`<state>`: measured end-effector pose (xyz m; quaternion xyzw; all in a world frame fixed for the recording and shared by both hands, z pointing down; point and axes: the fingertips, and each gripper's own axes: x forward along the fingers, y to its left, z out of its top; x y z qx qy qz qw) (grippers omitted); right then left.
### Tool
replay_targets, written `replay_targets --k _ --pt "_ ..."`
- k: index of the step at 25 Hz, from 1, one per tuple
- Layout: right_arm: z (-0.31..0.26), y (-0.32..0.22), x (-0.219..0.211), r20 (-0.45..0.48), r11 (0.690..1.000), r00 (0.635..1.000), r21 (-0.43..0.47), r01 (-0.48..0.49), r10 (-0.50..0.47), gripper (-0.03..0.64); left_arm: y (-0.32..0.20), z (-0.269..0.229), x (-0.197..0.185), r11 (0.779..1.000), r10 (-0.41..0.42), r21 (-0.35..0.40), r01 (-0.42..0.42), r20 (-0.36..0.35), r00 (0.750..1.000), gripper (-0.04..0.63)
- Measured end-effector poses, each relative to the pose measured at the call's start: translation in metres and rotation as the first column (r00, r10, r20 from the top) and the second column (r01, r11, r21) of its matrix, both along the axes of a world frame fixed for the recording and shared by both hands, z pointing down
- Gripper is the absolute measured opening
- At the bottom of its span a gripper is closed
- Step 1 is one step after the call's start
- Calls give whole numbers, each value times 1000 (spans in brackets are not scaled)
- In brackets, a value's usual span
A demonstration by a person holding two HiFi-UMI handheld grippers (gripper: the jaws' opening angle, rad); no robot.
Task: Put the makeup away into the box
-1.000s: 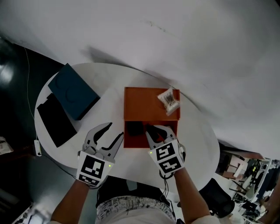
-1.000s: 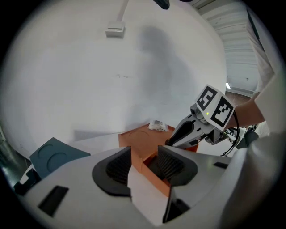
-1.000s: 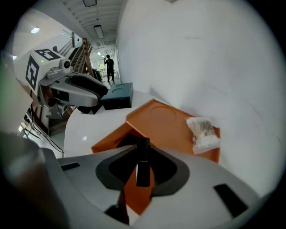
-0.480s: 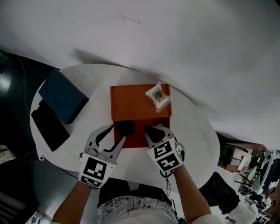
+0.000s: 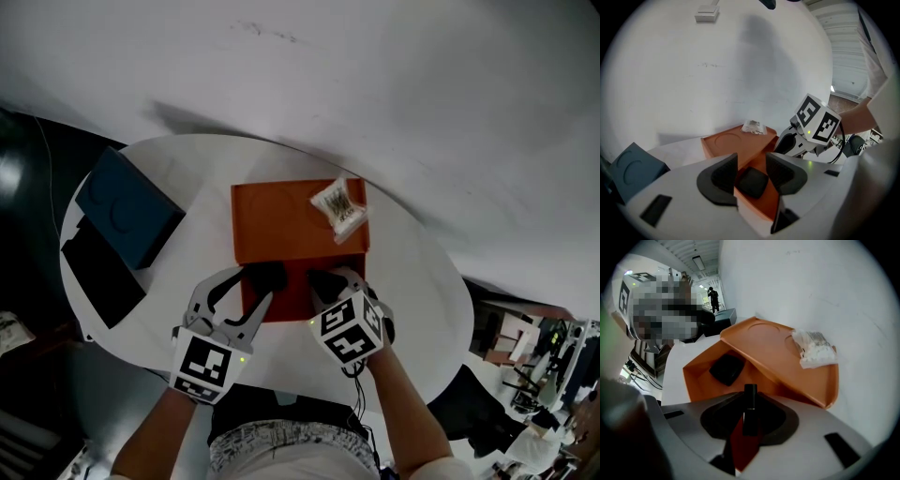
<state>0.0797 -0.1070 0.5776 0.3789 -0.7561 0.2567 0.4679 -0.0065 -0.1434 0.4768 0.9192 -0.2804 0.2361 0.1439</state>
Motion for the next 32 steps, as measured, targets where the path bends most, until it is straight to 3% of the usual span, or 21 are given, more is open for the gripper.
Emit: replay_targets --k 11,16,26,32 --pt "17 7 -9 -57 992 995 -103 72 -78 100 -8 2 -7 1000 -6 -7 6 -7 1000 209" --pt "23 8 -13 -79 991 993 -105 82 -90 100 -10 5 -17 1000 -18 -13 18 -4 1000 209" --pt "15 0 -17 -88 996 993 -50 73 -78 150 -5 4 -21 1000 -12 -10 12 -3 1000 209" --pt "-4 -5 -17 -52 999 998 30 42 -40 135 2 -2 -21 1000 -9 2 9 3 1000 209"
